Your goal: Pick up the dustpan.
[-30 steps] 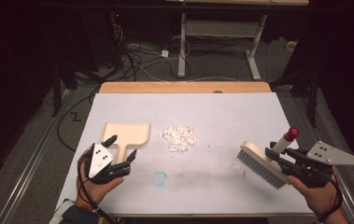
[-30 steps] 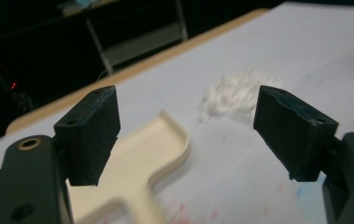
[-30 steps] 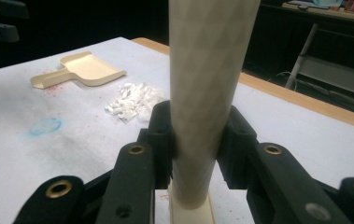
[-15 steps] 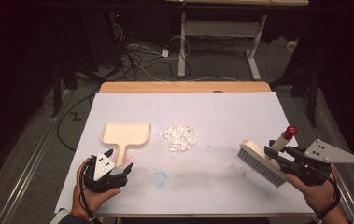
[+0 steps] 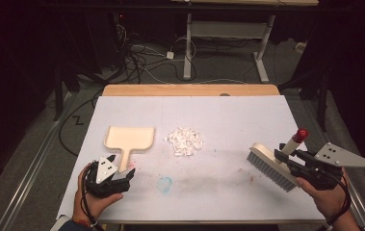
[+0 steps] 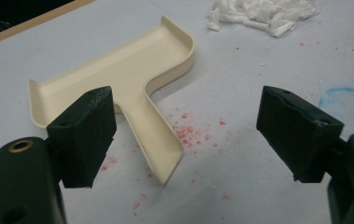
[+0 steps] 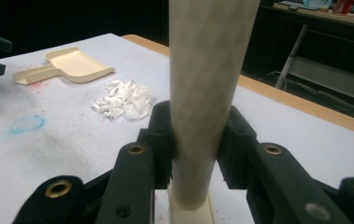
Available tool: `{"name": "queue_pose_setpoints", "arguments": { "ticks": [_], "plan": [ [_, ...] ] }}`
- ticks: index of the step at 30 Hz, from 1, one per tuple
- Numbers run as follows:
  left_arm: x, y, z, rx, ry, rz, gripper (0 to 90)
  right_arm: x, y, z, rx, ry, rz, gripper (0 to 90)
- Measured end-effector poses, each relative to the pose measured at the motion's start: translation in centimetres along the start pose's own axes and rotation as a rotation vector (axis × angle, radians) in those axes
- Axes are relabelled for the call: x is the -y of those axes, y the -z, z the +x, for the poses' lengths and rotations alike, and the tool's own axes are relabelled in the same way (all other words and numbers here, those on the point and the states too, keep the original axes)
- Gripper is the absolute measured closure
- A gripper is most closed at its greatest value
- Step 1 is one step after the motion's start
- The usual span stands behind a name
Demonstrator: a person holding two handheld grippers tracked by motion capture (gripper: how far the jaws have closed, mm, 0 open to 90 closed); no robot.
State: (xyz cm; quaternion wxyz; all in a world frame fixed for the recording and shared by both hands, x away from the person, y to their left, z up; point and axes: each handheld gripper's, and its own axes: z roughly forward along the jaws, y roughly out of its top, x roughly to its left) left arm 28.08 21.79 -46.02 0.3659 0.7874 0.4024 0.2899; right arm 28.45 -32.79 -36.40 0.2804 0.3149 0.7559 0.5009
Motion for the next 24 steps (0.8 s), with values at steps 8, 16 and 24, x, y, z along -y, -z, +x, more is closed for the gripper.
{"name": "queue_pose_setpoints", "arguments": {
  "ticks": [8, 16, 24],
  "plan": [
    [0.0, -0.9, 0.9, -0.02, 0.116, 0.127, 19.3, -0.1, 0.0, -0.1, 0.003, 0.002, -0.003, 70.2],
    [-1.0, -4.6, 2.8, -0.047, 0.25, 0.282, 22.2, 0.0, -0.3, -0.1, 0.004, -0.001, 0.011, 70.1],
    [-1.8, -7.6, 4.9, -0.033, 0.314, 0.324, 33.3, 0.0, -0.5, 0.0, 0.004, -0.004, 0.011, 70.1]
  ]
}}
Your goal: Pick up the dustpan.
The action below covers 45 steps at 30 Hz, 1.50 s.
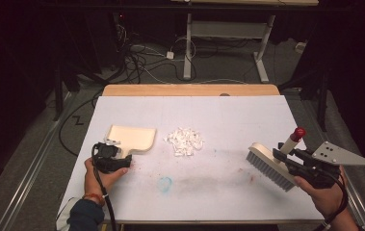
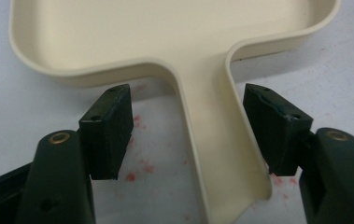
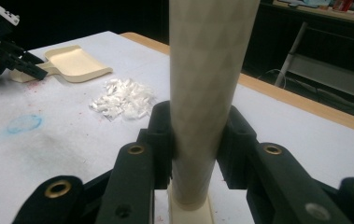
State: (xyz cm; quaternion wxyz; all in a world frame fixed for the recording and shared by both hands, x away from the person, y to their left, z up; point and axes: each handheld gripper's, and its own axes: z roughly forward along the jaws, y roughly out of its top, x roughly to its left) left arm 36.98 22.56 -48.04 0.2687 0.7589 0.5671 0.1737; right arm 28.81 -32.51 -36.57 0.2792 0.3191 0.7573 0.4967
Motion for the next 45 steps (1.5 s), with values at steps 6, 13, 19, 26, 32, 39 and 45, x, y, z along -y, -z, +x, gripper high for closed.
{"name": "queue_pose_setpoints", "arguments": {
  "ticks": [6, 13, 19, 26, 32, 39, 45],
  "plan": [
    [-0.7, -0.6, 0.2, -0.018, 0.009, -0.022, 49.5, 0.1, -0.1, 0.0, -0.001, -0.002, 0.005, 70.1],
    [-1.3, -0.9, 0.3, -0.014, -0.007, -0.023, 63.3, 0.1, -0.5, 0.2, -0.013, 0.005, 0.018, 70.1],
    [-1.9, 0.0, 0.3, -0.058, -0.046, -0.008, 63.7, 0.2, -0.4, 0.1, 0.0, -0.006, 0.011, 70.2],
    [-2.1, 2.8, 0.3, -0.058, -0.102, -0.022, 63.8, 0.1, -0.1, -0.1, 0.019, -0.019, 0.008, 70.2],
    [-1.0, 4.7, -0.3, -0.005, -0.189, 0.023, 63.8, 0.2, -0.1, -0.2, 0.02, -0.023, 0.013, 70.2],
    [0.8, 6.7, -1.6, 0.064, -0.285, 0.052, 63.8, 0.3, -0.2, -0.3, 0.025, -0.027, 0.019, 70.2],
    [1.9, 7.6, -3.0, 0.131, -0.378, 0.106, 63.7, 0.3, -0.4, -0.3, 0.021, -0.027, 0.026, 70.2]
  ]
}}
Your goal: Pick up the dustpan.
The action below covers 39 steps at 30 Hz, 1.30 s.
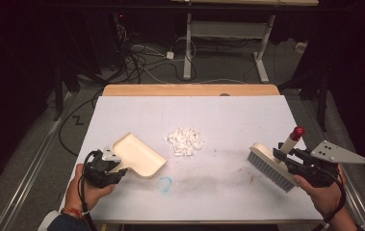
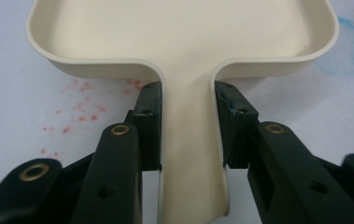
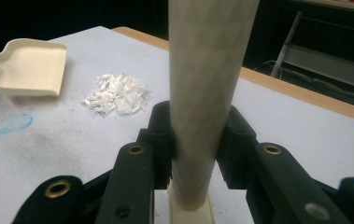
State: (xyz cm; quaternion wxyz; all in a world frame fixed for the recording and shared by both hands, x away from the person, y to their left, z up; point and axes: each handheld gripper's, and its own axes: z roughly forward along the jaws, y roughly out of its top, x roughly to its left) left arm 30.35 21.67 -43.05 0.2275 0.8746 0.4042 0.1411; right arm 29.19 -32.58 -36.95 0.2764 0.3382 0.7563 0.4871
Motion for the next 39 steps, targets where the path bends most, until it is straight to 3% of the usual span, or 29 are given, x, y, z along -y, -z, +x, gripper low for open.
{"name": "queue_pose_setpoints", "arguments": {
  "ticks": [4, 16, 29, 39],
  "plan": [
    [-0.4, -0.9, -0.8, 0.032, -0.03, 0.023, 63.7, 0.0, -0.2, 0.1, -0.005, 0.006, 0.008, 70.2],
    [-0.9, -2.2, -0.8, 0.091, -0.027, 0.023, 63.5, 0.2, -0.5, -0.2, -0.005, -0.009, 0.012, 70.2],
    [-1.6, -2.8, -0.9, 0.096, -0.06, 0.035, 63.6, 0.2, -0.9, -0.2, 0.011, -0.025, 0.007, 70.2],
    [-1.7, -3.0, -0.7, 0.107, -0.04, 0.034, 63.5, -0.1, -1.8, -0.2, -0.007, -0.019, 0.005, 70.3]
  ]
}}
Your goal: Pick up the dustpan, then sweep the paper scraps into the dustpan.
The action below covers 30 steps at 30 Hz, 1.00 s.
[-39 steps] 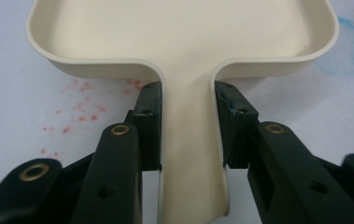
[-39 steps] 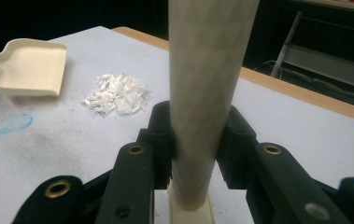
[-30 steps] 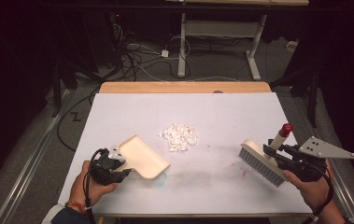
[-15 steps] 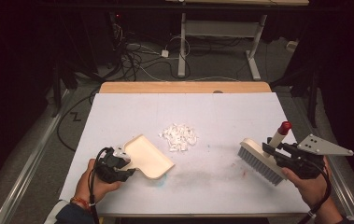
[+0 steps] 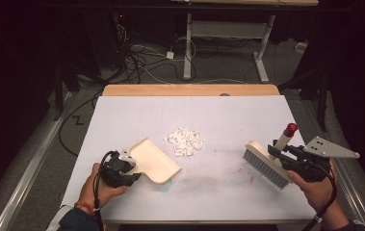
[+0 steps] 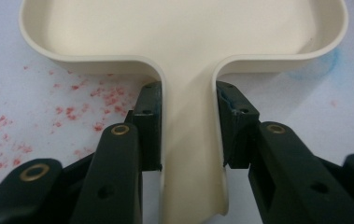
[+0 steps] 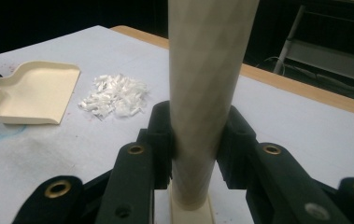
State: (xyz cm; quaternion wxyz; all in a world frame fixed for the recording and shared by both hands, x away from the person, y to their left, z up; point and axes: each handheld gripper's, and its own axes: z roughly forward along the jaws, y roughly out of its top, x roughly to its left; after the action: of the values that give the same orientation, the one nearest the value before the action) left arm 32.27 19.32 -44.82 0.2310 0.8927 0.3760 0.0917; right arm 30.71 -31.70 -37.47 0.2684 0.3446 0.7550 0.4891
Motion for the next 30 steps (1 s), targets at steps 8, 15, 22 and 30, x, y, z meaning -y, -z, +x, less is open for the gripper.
{"name": "queue_pose_setpoints", "arguments": {
  "ticks": [8, 15, 22, 30],
  "plan": [
    [0.0, -0.1, 0.0, -0.01, -0.01, 0.005, 63.5, -0.7, -2.0, 0.4, -0.03, 0.012, 0.007, 70.3],
    [-0.1, -0.1, 0.0, -0.014, -0.017, 0.015, 63.5, -2.0, -5.1, 0.5, -0.045, 0.02, -0.007, 70.3],
    [-0.1, -0.3, 0.1, -0.012, -0.018, 0.023, 63.5, -4.7, -9.3, 0.2, -0.037, 0.03, -0.037, 70.4],
    [-0.1, -0.5, 0.1, -0.012, -0.02, 0.033, 63.5, -7.2, -15.8, 0.4, 0.012, 0.069, -0.032, 70.4]
  ]
}}
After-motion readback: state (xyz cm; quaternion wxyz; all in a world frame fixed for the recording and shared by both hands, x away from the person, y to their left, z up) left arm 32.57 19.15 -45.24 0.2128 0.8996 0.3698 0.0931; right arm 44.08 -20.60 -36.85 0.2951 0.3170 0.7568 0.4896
